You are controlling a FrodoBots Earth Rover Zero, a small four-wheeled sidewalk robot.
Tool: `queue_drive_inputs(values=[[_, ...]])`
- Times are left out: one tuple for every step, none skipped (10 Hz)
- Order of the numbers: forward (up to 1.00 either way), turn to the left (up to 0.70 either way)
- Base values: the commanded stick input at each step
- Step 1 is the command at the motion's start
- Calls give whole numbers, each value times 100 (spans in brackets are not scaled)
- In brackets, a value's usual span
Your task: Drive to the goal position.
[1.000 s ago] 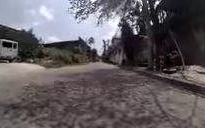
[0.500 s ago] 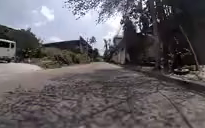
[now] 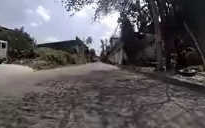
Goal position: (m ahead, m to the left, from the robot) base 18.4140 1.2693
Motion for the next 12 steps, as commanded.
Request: queue_drive_inputs(values=[[98, 0], [98, 0], [98, 0], [98, 0], [98, 0], [98, 0], [98, 0], [98, 0], [98, 0], [98, 0], [98, 0], [98, 0]])
